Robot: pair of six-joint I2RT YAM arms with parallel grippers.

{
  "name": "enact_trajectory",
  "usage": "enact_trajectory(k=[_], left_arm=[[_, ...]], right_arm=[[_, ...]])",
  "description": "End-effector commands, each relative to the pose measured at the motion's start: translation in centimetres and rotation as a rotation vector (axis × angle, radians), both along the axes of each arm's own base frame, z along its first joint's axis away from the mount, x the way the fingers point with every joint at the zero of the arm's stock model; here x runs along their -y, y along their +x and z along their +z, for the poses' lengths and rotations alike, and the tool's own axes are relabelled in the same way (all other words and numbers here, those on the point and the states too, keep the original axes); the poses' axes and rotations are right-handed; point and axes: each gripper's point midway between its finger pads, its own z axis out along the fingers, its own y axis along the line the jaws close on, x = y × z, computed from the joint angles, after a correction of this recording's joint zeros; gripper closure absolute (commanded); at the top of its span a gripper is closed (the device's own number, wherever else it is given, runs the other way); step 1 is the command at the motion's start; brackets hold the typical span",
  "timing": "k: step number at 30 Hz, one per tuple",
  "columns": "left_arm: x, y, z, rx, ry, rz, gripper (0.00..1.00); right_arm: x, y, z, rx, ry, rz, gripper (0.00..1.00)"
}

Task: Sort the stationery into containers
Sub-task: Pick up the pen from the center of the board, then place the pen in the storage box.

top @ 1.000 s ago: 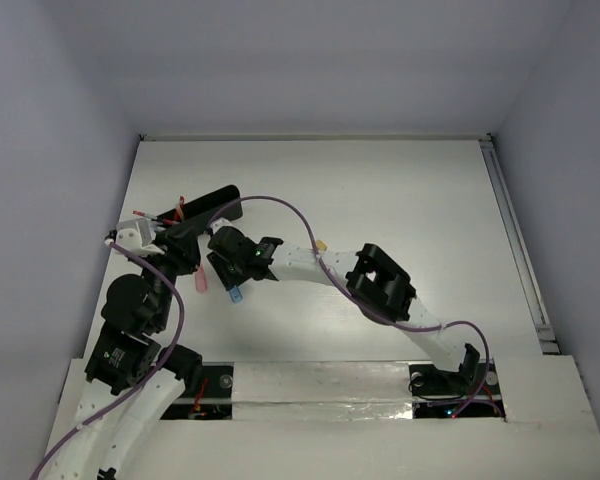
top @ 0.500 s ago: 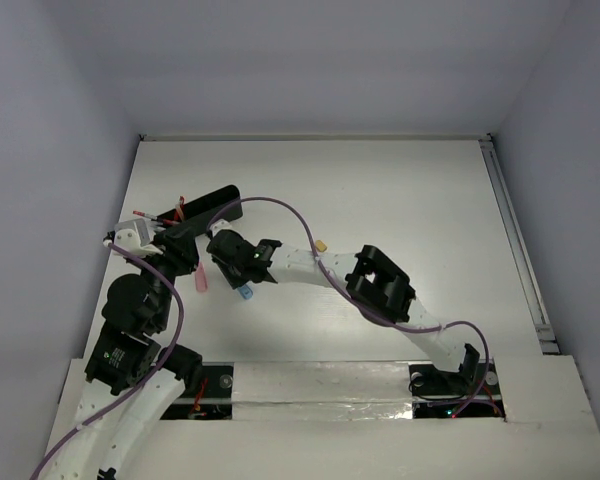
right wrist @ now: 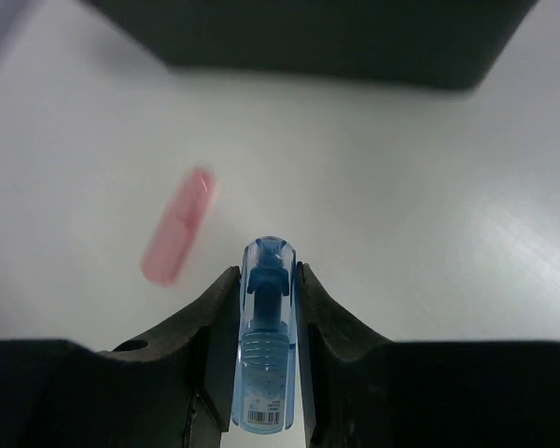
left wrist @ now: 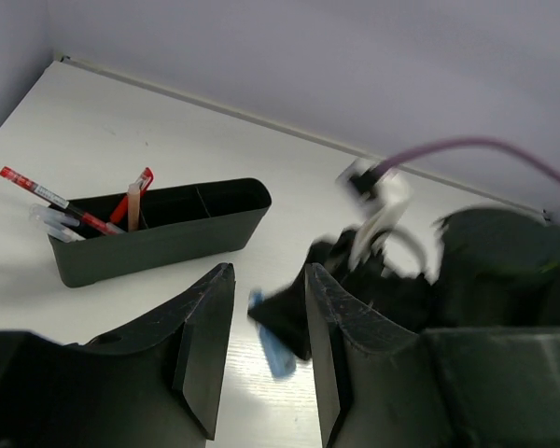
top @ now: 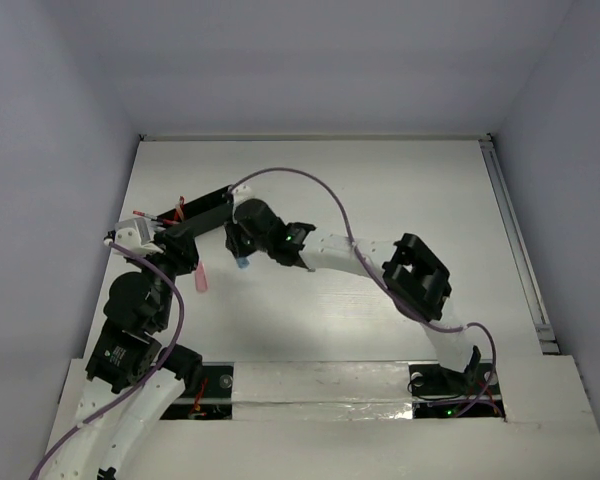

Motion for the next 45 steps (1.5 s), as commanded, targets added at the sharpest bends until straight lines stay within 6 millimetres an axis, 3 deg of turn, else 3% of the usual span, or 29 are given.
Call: enact_trajectory(k=[1,4,6,7,8,13,19,25,36,42,45], left_arm=[[-0.3,0.0,1.7,0.038,-0.025,0.02,0.67],[-0.3,0.1,1.6,0.03,-0.023,0.02,0.67],[-0.3,0.1,1.6,0.031,-0.025,0.021,0.67],[-0.4,0.2,1.4,0.025,-0.027,0.031,0.67],[-0.4,0.3,1.2,0.013,-0.026,0.032,0.66],[-0.5,0.5,0.9,0.001,-0.025,0.042,0.66],[-0.6,0.5,0.9,0.0,-0.022,0.049,0.66],[-0.6,0.6,0.8,-0.006,-0.02,0.051,0.66],[-0.8,0.6,0.9,0.003,-0.021,0.06,0.65],[-0.8,0.5,1.0,0.007,-0.021,0.055,0.65],[-0.7,0.6,0.9,0.002,-0.018,0.049,0.65]], right_arm=[[-2.3,4.4,12.5,0.167,0.413,-0.001,1.0],[-3.3,6.3,16.9,0.236,0.594,0.013,1.0],[-4.0,8.1,17.4,0.271,0.67,0.011,0.99],[-4.6,8.4,19.4,0.3,0.726,0.023,0.99],[-5.2,9.3,18.7,0.308,0.755,0.035,0.99],[-7.3,11.2,19.7,0.357,0.879,0.08,1.0],[-9.7,12.0,18.7,0.367,0.931,0.133,1.0],[-9.9,12.7,17.7,0.38,0.925,0.114,1.0],[-11.1,13.7,12.2,0.377,0.818,0.083,0.97],[-11.5,13.3,11.5,0.375,0.802,0.089,0.97],[-11.4,13.3,11.3,0.384,0.788,0.089,0.92]])
